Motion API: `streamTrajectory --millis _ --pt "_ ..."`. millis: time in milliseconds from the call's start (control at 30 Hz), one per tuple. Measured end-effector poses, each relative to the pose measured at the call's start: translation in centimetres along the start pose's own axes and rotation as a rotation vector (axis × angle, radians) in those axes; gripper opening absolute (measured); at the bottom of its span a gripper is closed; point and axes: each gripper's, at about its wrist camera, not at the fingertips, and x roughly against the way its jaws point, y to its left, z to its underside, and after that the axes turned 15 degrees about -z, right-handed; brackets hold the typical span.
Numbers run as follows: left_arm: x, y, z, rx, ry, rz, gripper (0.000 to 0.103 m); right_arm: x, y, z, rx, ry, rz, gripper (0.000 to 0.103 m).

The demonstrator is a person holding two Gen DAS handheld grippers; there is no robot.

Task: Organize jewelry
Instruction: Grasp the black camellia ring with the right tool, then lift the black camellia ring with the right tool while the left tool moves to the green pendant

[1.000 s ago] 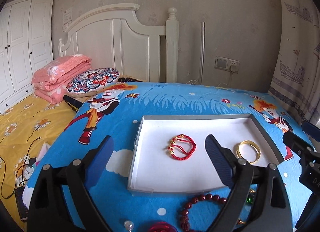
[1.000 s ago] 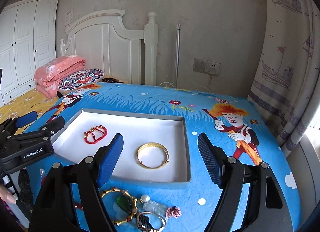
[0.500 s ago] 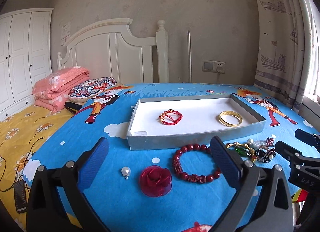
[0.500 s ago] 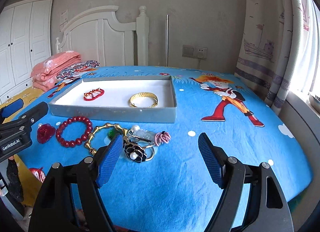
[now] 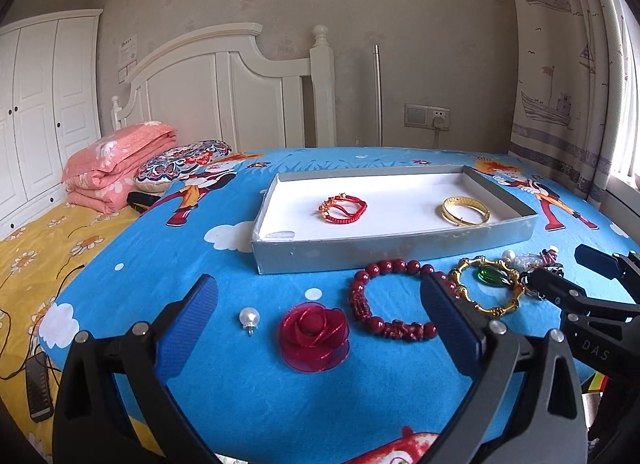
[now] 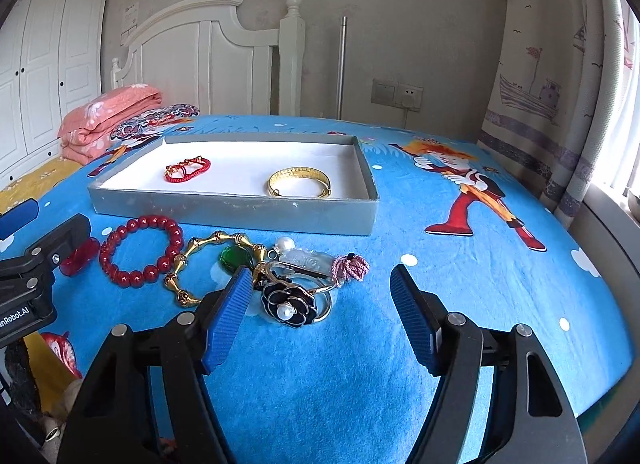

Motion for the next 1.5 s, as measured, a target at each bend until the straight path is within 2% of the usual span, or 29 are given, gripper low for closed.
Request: streamTrajectory --millis 133,267,300,567,833,1033,1167,1267,1367,1500 --pt "-0.2 0.1 0.1 0.001 -0.003 0.011 0.098 -0.7 -0.1 0.3 -0.012 0.018 0.008 0.061" --pt "-0.1 0.1 0.2 -0.003 -0.006 0.022 0.098 -0.7 -0.3 0.4 -0.014 0.016 -0.008 0.039" --pt "-0.1 0.0 0.2 -0.006 -0.007 0.026 0.098 -0.5 -0.2 0.4 -0.007 0.010 -0.005 0.037" --pt "0.1 -0.1 0.3 -0.009 -0.012 0.037 0.098 2.5 -0.2 0.2 0.010 -0.099 -0.033 0.037" --pt "0.1 -0.1 0.3 -0.007 -0.012 0.042 0.098 3.9 0.0 -0.2 0.019 -0.144 -0.071 0.037" --pt "0.5 -0.4 0.2 -0.022 -0.032 0.064 0.098 5.8 1.9 -0.6 0.094 -0.209 -0.111 0.037" --pt "1.5 -1.3 0.4 -0.062 -0.065 0.130 0.098 4.9 3.1 -0.8 0.133 -0.166 -0.150 0.037" --pt "1.9 -2.2 0.7 -0.103 -0.074 0.154 0.097 4.3 3.5 -1.4 0.132 -0.142 -0.193 0.037" --pt "1.6 -2.2 0.8 -0.097 -0.060 0.138 0.097 3.9 3.8 -1.8 0.133 -0.130 -0.206 0.037" --pt "0.5 -2.2 1.1 -0.109 -0.014 0.101 0.098 1.9 3.2 -1.3 0.092 -0.030 -0.212 0.037"
